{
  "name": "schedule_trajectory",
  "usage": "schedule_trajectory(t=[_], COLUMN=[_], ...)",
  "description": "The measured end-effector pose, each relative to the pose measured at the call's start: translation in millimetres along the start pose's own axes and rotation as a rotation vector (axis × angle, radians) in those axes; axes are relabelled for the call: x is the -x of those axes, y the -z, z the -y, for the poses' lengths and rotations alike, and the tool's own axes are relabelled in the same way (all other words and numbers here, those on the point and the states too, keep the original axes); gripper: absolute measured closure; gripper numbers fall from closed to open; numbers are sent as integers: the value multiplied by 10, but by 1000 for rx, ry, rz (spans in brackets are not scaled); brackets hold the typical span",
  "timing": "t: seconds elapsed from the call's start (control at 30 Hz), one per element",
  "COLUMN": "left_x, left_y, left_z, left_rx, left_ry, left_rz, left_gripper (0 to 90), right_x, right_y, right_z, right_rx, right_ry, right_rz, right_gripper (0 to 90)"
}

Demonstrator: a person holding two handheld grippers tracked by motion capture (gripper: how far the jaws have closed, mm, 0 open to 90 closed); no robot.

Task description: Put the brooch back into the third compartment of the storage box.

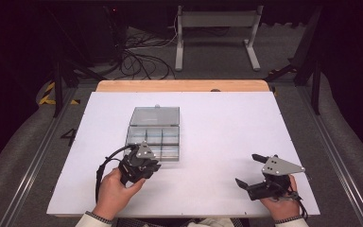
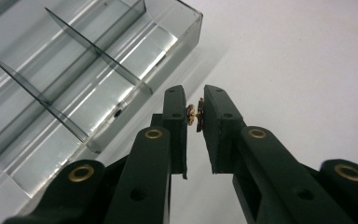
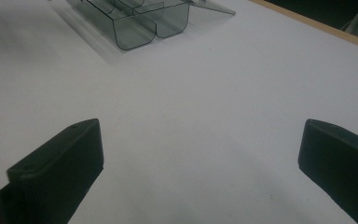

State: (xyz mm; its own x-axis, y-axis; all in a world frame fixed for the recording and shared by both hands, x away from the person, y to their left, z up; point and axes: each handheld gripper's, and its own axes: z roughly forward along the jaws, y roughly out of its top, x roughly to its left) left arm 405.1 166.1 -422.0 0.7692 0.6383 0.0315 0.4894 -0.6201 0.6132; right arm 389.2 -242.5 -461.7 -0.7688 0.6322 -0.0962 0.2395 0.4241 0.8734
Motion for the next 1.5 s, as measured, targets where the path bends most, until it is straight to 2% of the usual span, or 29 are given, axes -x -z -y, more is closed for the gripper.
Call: schedule_trajectory(t=[0.2, 0.4, 0.77, 1.1, 1.5], left_x=[-16, -57, -132, -193, -257], left_y=[50, 97, 142, 134, 60], left_z=[-49, -100, -205, -348, -509], left_rx=[26, 62, 101, 131, 138], left_ry=[-1, 16, 31, 54, 64], left_rz=[-3, 8, 8, 10, -10], left_gripper=[796, 795, 795, 795, 796], right_x=[0, -1, 1, 0, 3], right_y=[4, 4, 2, 4, -2], right_z=[2, 2, 2, 2, 3], right_rx=[-3, -3, 0, -4, -4], right_ry=[-4, -3, 0, -2, 1], right_rz=[0, 1, 1, 0, -1], right_gripper=[8, 8, 8, 8, 8])
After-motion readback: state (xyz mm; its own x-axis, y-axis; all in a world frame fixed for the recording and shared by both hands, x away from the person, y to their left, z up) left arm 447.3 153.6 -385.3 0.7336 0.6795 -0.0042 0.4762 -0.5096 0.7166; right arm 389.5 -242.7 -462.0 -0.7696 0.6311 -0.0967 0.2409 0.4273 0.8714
